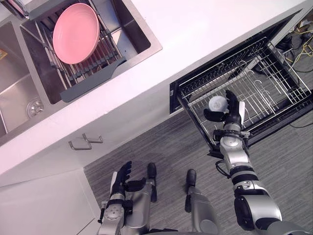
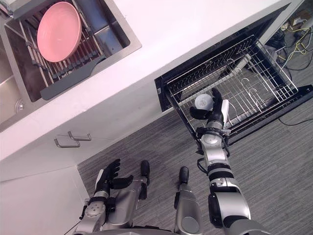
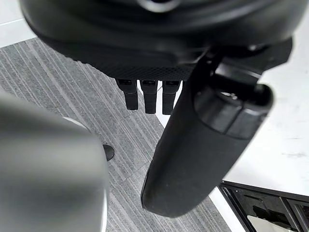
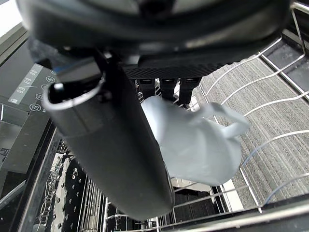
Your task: Walk over to the sink, pick up the cup, carry it to the dishwasher, place the cup inside the dishwasher, then close the dishwasher door
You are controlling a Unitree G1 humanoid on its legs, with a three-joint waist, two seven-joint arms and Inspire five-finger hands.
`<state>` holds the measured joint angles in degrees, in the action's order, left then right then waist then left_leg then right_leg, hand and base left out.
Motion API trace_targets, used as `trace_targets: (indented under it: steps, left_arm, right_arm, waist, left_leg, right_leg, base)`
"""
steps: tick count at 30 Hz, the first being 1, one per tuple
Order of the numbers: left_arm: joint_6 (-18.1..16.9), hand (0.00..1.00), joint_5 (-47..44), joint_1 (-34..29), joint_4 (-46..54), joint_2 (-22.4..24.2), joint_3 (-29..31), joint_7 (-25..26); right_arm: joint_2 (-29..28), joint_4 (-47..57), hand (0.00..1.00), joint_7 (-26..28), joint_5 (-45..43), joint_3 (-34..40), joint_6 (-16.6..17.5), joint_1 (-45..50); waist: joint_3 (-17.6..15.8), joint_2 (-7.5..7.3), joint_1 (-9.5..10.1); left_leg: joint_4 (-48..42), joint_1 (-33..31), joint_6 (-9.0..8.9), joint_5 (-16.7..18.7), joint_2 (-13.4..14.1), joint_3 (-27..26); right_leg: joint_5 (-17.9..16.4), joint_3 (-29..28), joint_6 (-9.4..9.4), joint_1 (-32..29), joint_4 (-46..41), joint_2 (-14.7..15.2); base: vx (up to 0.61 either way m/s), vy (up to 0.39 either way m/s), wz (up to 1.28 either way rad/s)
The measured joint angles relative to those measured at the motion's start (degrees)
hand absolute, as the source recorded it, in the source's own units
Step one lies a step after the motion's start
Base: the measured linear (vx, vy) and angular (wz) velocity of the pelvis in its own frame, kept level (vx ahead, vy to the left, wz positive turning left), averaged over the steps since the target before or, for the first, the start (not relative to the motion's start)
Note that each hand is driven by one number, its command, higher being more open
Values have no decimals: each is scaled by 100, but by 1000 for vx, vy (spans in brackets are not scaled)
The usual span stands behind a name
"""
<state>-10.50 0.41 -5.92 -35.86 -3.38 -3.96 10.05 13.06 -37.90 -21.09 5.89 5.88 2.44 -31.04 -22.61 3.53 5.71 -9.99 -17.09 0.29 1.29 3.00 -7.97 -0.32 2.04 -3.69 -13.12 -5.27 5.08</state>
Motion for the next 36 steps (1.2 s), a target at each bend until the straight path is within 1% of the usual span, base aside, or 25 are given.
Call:
trace_targets:
  steps: [4,9,12,17,18,19,21,23,24,25,27,30,34,35,36]
  left_arm:
    - [6,90,1,-1,-1,6,-3,-1]
    - [18,90,3,0,-5,10,-18,-5]
    - [20,90,7,7,-5,10,-41,-14]
    - [77,90,24,10,-55,5,-28,-62]
    - [113,90,50,12,-75,4,-4,-80]
    - [124,90,64,12,-76,4,6,-86]
    - [163,90,96,8,-122,-49,29,-143]
    - [176,90,169,11,-231,-110,51,-166]
    - [188,90,211,22,-345,-120,120,-179]
    - [197,90,227,26,-394,-123,144,-178]
    - [225,90,301,44,-635,-145,153,-192]
    - [259,90,301,21,-823,-125,256,-220]
    - [275,90,295,-143,-1035,-96,406,-261]
    - [275,90,295,-148,-1049,-92,411,-262]
    - [271,90,295,-149,-1137,-85,422,-261]
  right_arm:
    - [-64,122,90,-7,-1,2,1,34]
    - [-162,651,90,-12,0,3,11,331]
    - [-214,1086,90,-38,1,3,11,594]
    - [-430,2222,90,-77,6,-8,17,1315]
    - [-485,2582,90,-76,8,-25,54,1565]
    - [-491,2641,90,-76,9,-29,70,1613]
    - [-603,3087,90,-73,12,-44,137,1976]
    - [-715,3380,90,-48,13,-80,216,2281]
    - [-767,3495,90,-11,13,-128,293,2474]
    - [-786,3533,90,9,13,-149,334,2563]
    - [-869,3690,90,121,5,-186,409,2975]
    - [-982,3760,90,262,1,-275,458,3273]
    - [-1178,4067,90,590,1,-671,573,3830]
    - [-1190,4093,90,604,1,-684,576,3862]
    - [-1234,4159,90,634,1,-764,585,3950]
  waist:
    - [0,0,-1]
    - [0,0,-8]
    - [0,-1,-14]
    - [7,-14,-37]
    - [21,-39,-51]
    - [25,-46,-52]
    - [89,-162,-104]
    - [175,-272,-156]
    - [242,-336,-213]
    - [274,-363,-234]
    - [558,-429,-249]
    - [774,-449,-248]
    - [1171,-449,-249]
    - [1195,-449,-249]
    - [1289,-445,-253]
  left_leg:
    - [101,92,-4,-57,-2,-31]
    - [200,210,-9,-103,-3,-34]
    - [226,250,-10,-117,-4,-35]
    - [447,504,-13,-183,-3,-34]
    - [524,596,-14,-197,-5,-34]
    - [540,616,-14,-200,-6,-33]
    - [652,729,-27,-226,-9,-27]
    - [735,853,-35,-231,-18,-24]
    - [785,948,-41,-234,-47,-16]
    - [805,994,-42,-234,-50,-11]
    - [858,1045,-43,-234,-77,27]
    - [906,1199,-43,-234,-99,46]
    - [987,1392,-56,-271,-121,70]
    - [999,1397,-57,-280,-123,77]
    - [1039,1432,-56,-298,-126,110]
  right_leg:
    - [0,-31,0,13,-25,-1]
    - [-1,-34,3,88,-24,-6]
    - [-1,-35,3,115,-23,-5]
    - [-1,-17,3,312,61,-4]
    - [-1,-8,2,396,116,-4]
    - [-1,-5,2,414,127,-4]
    - [-1,13,2,520,211,-9]
    - [-1,32,1,642,282,-12]
    - [-5,74,-4,724,303,-12]
    - [-6,88,-5,772,321,-12]
    - [-7,140,-7,855,390,5]
    - [-27,162,-33,1013,422,24]
    - [-68,183,-36,1177,423,45]
    - [-68,188,-36,1181,423,46]
    - [-70,204,-37,1213,423,47]
  base:
    - [-8,-6,-2]
    - [0,0,0]
    - [0,0,0]
    - [6,-3,0]
    - [31,-12,1]
    - [35,-11,1]
    - [44,-11,2]
    - [59,-8,2]
    - [68,2,3]
    - [56,8,6]
    - [46,8,10]
    - [10,10,5]
    - [-36,-3,2]
    - [-53,-7,11]
    - [-28,-3,8]
